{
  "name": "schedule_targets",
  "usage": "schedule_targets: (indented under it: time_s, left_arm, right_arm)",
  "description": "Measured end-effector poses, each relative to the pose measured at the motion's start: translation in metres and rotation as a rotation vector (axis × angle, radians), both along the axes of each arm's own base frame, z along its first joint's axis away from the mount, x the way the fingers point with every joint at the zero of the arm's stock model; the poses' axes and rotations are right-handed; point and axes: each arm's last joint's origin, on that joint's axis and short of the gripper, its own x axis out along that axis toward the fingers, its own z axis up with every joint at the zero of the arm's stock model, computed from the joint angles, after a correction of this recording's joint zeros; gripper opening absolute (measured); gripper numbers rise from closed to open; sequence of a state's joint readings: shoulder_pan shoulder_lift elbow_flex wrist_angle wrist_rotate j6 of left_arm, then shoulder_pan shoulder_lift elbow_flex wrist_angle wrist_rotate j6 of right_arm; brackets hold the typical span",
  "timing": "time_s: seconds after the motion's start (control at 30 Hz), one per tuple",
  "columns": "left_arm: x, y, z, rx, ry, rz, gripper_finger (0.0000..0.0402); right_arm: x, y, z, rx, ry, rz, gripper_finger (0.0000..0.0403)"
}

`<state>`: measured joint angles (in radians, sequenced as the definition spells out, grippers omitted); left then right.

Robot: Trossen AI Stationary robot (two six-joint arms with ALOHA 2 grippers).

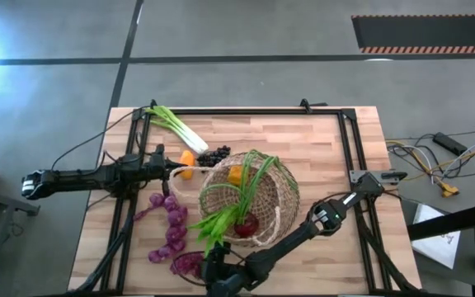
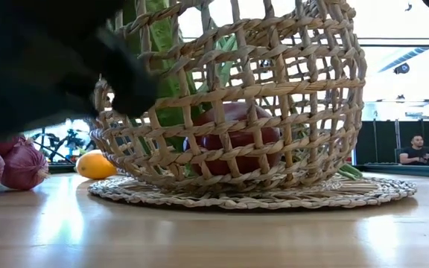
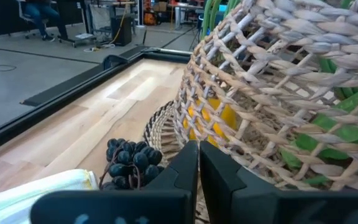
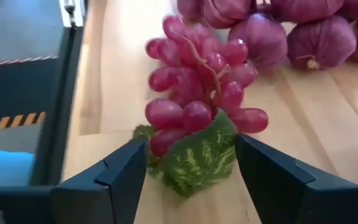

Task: Build produce basket
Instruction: Put the grapes into the basket

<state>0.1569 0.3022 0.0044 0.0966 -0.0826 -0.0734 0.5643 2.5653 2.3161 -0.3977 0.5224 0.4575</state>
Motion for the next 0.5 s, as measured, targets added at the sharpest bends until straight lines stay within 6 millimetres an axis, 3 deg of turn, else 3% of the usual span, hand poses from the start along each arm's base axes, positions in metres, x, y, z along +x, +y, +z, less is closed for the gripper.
schedule_targets:
  time_s: [0.23, 0.5]
  left_arm:
    - [0.001, 0.0, -0.003, -0.007, 0.035, 0.0, 0.0]
    - [0.003, 0.0, -0.007, -0.013, 0.069, 0.0, 0.0]
  right_arm:
    - [0.007, 0.0, -0.025, -0.049, -0.014, 0.046, 0.018]
    - [0.009, -0.004, -0.024, -0.072, -0.019, 0.048, 0.0048]
